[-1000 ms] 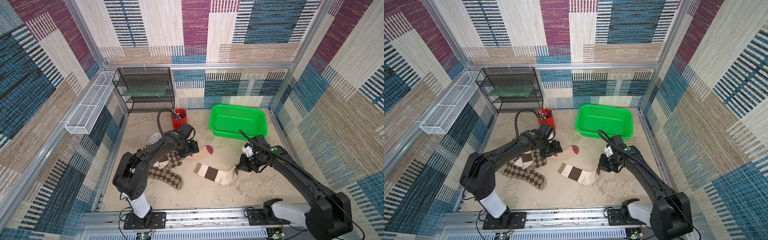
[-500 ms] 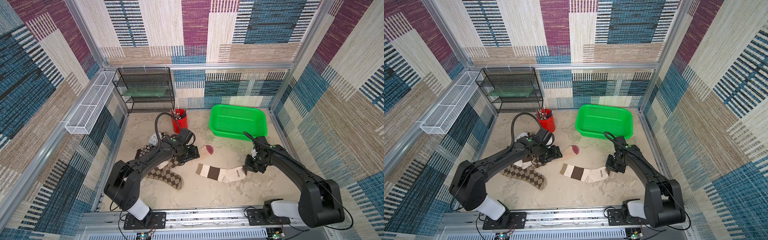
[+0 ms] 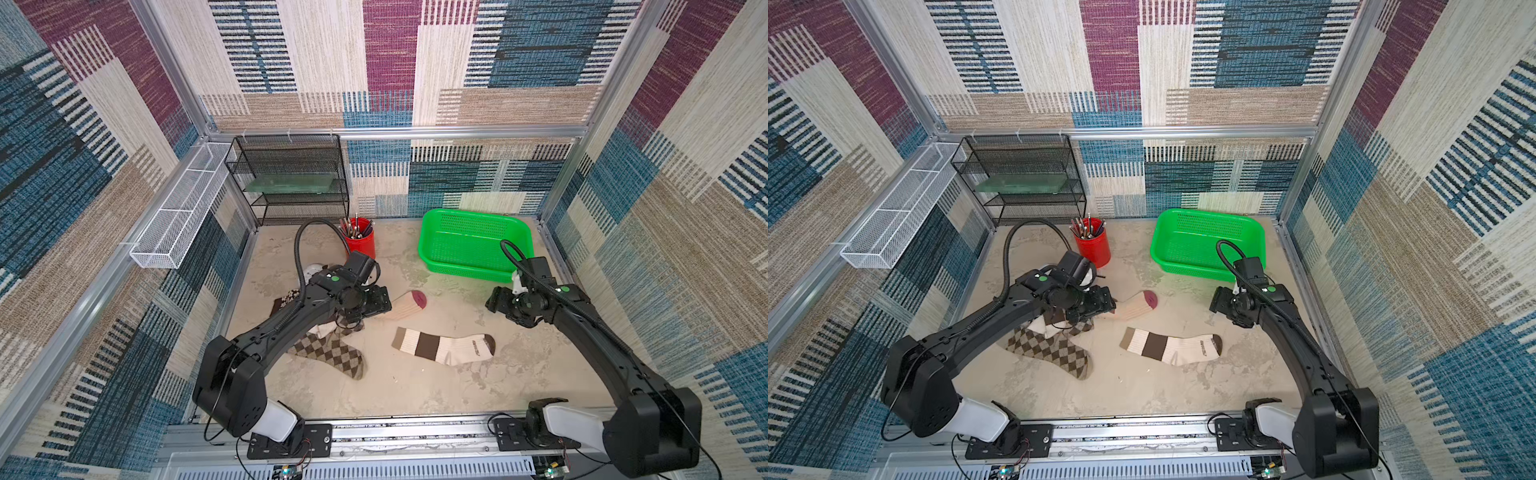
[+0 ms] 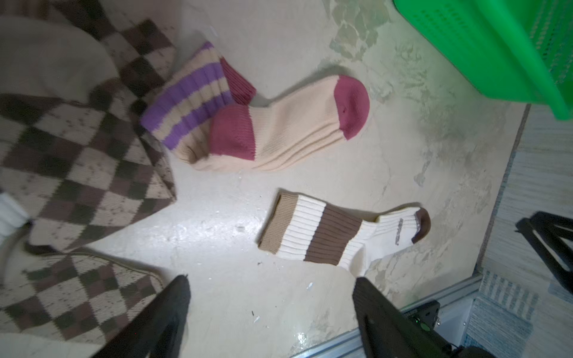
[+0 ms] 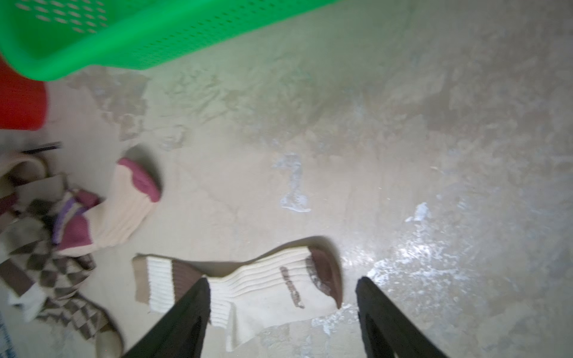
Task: Place the socks together as a pair
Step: Place the sock at the center of the board.
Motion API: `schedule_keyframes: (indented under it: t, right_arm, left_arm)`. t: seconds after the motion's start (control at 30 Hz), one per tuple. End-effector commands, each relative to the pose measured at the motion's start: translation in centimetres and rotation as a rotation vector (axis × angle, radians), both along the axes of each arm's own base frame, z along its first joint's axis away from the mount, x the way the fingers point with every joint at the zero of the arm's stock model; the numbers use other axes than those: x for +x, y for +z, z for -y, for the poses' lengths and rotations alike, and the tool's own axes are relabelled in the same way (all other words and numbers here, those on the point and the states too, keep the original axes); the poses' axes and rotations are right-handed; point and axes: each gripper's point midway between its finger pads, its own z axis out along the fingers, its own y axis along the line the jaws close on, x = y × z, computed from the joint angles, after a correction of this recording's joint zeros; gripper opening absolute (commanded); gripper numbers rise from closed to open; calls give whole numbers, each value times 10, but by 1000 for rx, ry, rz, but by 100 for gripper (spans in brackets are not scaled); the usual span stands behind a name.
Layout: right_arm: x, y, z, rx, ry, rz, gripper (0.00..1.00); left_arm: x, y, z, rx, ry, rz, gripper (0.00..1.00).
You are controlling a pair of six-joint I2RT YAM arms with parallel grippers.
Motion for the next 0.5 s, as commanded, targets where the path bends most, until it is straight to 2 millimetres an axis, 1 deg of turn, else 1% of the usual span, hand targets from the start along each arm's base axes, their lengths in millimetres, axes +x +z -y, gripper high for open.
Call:
schedule_keyframes:
  t: [0.0, 0.07, 0.13, 0.17, 0.23, 0.3, 0.37, 0.43, 0.47]
  right_arm:
    - [4, 29, -37, 115, 125, 121, 89]
    - [-2, 37, -55, 143, 178, 150, 90]
    - [-9, 40, -75, 170, 232, 174, 98]
    - [-13, 39, -84, 180, 260, 185, 96]
    - [-18, 36, -97, 195, 288, 189, 96]
    - [-21, 35, -108, 218, 307, 192, 96]
    - [-23, 39, -118, 241, 325, 215, 96]
    - [-24, 42, -126, 255, 348, 230, 96]
    - [-25, 40, -128, 252, 356, 229, 96]
  left_arm:
    - [-8, 0, -35, 69, 35, -17, 86]
    - [-11, 3, -57, 105, 65, -18, 88]
    - [-12, 1, -81, 139, 100, -26, 89]
    - [-11, 1, -95, 149, 128, -31, 89]
    - [-7, 2, -114, 155, 159, -28, 89]
    - [0, 1, -132, 175, 180, -25, 89]
    - [10, -2, -150, 185, 212, -26, 89]
    - [23, -6, -164, 170, 246, -15, 88]
    - [32, -9, -171, 165, 258, -11, 87]
